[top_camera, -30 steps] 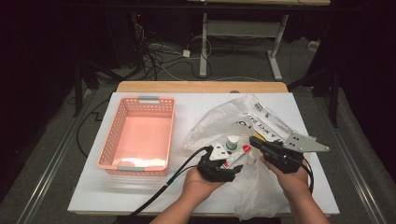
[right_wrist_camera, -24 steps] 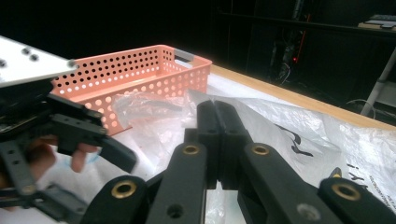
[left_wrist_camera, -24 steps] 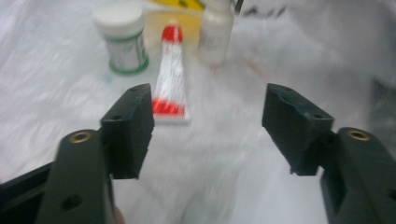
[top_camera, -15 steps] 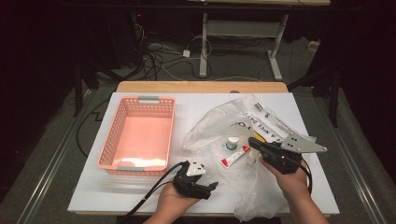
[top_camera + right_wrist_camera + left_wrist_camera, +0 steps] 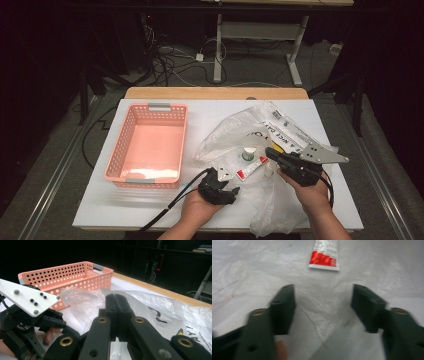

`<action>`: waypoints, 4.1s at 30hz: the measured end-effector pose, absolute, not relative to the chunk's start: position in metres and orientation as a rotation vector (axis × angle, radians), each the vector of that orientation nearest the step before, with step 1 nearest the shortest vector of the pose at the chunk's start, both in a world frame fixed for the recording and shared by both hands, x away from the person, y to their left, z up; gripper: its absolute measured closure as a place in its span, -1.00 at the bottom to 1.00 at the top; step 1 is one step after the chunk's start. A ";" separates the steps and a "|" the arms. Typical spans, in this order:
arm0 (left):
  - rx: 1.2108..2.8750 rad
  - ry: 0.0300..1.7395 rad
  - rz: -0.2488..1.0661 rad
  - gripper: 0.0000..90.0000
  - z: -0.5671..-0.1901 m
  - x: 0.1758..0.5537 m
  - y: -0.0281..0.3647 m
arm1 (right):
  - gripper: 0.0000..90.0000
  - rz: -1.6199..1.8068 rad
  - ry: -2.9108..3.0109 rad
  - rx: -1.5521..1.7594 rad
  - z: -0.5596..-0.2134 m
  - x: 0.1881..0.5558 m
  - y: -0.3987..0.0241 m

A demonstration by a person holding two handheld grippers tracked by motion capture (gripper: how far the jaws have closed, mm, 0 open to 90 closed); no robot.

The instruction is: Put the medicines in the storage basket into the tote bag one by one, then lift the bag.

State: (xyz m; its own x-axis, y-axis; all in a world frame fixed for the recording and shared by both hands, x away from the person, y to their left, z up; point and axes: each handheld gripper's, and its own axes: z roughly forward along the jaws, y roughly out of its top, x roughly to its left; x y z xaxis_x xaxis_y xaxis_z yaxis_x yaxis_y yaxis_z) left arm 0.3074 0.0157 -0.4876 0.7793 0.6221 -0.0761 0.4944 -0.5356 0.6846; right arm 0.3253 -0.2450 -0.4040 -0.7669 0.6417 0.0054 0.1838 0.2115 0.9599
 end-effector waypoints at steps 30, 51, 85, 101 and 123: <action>2.033 0.762 0.295 0.98 -0.485 0.291 0.034 | 1.00 1.570 2.069 0.778 -0.404 0.323 -0.247; 1.821 0.795 0.374 0.97 -0.466 0.292 0.055 | 1.00 1.571 2.055 0.791 -0.405 0.321 -0.244; 1.640 0.602 0.610 0.97 -0.327 0.334 0.045 | 1.00 1.635 1.812 0.772 -0.339 0.350 -0.230; 1.526 0.464 0.721 0.97 -0.235 0.336 0.027 | 1.00 1.683 1.594 0.717 -0.262 0.352 -0.245; 1.540 0.479 0.731 0.97 -0.217 0.366 0.014 | 1.00 1.650 1.502 0.789 -0.232 0.375 -0.277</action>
